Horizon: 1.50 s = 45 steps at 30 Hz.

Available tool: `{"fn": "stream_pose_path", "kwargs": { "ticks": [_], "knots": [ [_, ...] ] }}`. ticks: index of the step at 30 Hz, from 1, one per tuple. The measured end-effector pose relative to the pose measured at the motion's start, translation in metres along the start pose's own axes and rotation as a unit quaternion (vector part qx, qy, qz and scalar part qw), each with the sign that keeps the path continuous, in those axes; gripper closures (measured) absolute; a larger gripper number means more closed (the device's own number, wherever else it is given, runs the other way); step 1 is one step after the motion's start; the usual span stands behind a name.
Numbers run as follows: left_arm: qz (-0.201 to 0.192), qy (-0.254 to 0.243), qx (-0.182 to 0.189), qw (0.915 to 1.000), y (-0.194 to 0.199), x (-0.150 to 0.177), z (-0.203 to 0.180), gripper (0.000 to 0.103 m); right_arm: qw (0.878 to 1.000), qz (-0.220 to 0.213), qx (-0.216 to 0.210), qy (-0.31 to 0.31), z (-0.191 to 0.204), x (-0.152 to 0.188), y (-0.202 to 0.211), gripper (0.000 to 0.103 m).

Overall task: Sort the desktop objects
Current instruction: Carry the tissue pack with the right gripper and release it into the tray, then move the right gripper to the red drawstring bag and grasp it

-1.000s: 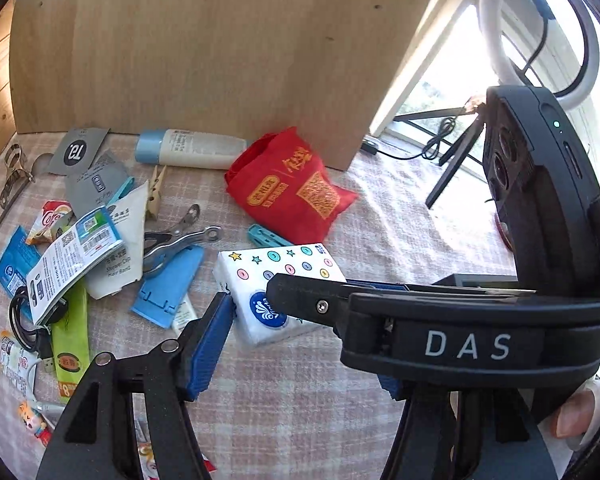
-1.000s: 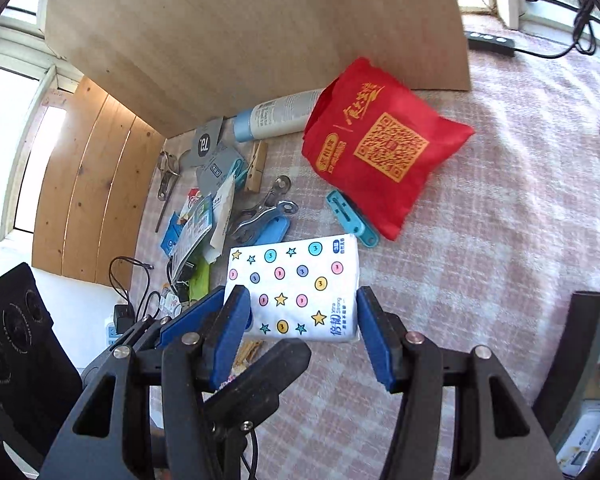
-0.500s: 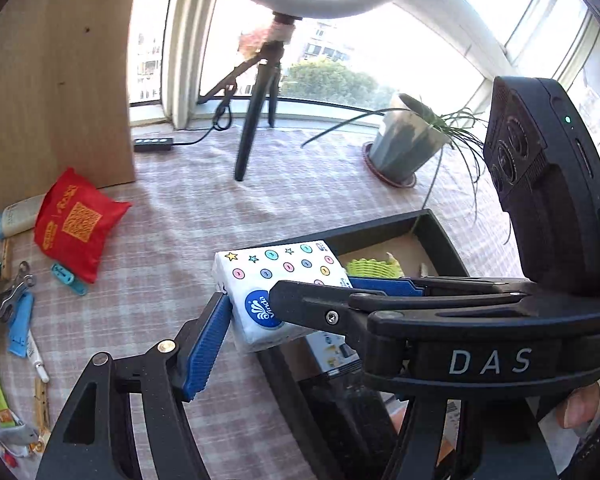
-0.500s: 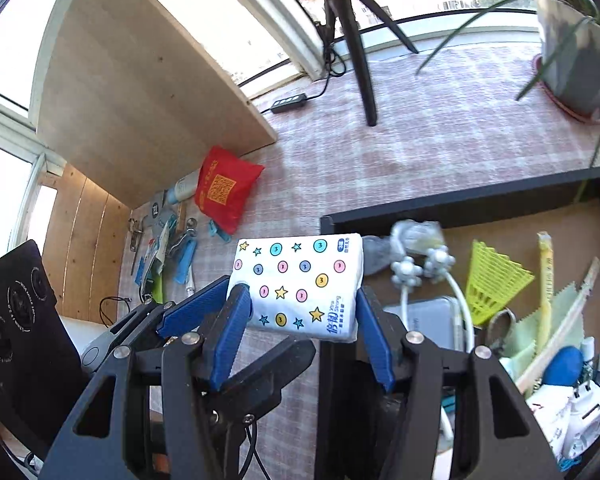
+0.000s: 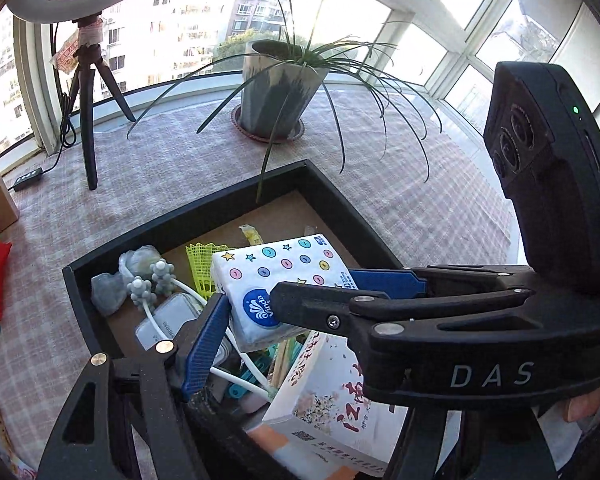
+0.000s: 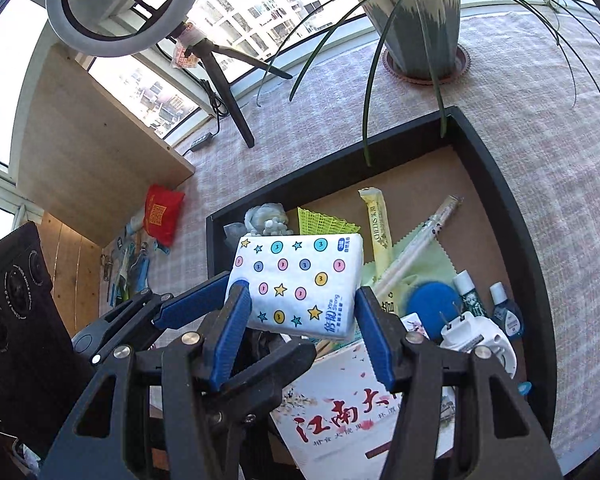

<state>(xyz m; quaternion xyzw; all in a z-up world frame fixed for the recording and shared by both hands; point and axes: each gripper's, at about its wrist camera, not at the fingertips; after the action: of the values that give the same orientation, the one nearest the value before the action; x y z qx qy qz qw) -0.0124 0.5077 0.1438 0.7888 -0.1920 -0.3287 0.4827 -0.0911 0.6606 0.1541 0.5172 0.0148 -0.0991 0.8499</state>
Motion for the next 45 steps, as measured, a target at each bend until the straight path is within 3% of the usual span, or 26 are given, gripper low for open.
{"fn": "stream_pose_path", "kwargs": {
  "ticks": [7,10,17,21,25,31,37,45],
  "knots": [
    [0.009,0.009,-0.012,0.9999,0.004,0.005,0.008,0.038,0.999,-0.027,0.046,-0.004,-0.002,-0.001,0.014,0.043],
    [0.002,0.036,-0.010,0.9993,0.012,0.008,0.031,0.038,0.999,-0.021,0.030,0.002,0.008,-0.007,0.013,0.042],
    [-0.018,0.118,-0.050,0.9916,0.034,0.019,0.113,0.037,0.998,-0.002,0.020,0.054,0.063,-0.035,-0.011,0.041],
    [-0.029,0.195,-0.069,0.9779,0.047,0.031,0.177,0.036,0.995,0.015,0.017,0.098,0.104,-0.058,-0.037,0.038],
    [-0.044,0.270,-0.091,0.9577,0.059,0.048,0.239,0.036,0.990,0.037,0.012,0.137,0.144,-0.083,-0.070,0.037],
    [-0.048,0.334,-0.126,0.9329,0.067,0.063,0.308,0.036,0.980,0.055,0.025,0.191,0.201,-0.115,-0.120,0.037],
    [-0.046,0.374,-0.123,0.9182,0.066,0.074,0.350,0.035,0.972,0.080,0.033,0.217,0.237,-0.139,-0.170,0.037],
    [-0.046,0.404,-0.100,0.9079,0.054,0.078,0.379,0.028,0.967,0.099,0.029,0.234,0.270,-0.157,-0.216,0.036]
  ]
}}
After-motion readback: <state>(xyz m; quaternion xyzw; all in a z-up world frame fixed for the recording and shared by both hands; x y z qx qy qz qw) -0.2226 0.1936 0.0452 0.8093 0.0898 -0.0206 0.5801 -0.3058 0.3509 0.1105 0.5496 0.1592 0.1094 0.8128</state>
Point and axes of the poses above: each gripper's, at about its wrist camera, not at the fingertips, and y roughly against the way its jaws point, z to its left, x to its underside, and after that the axes turned 11 degrees about z, right-handed
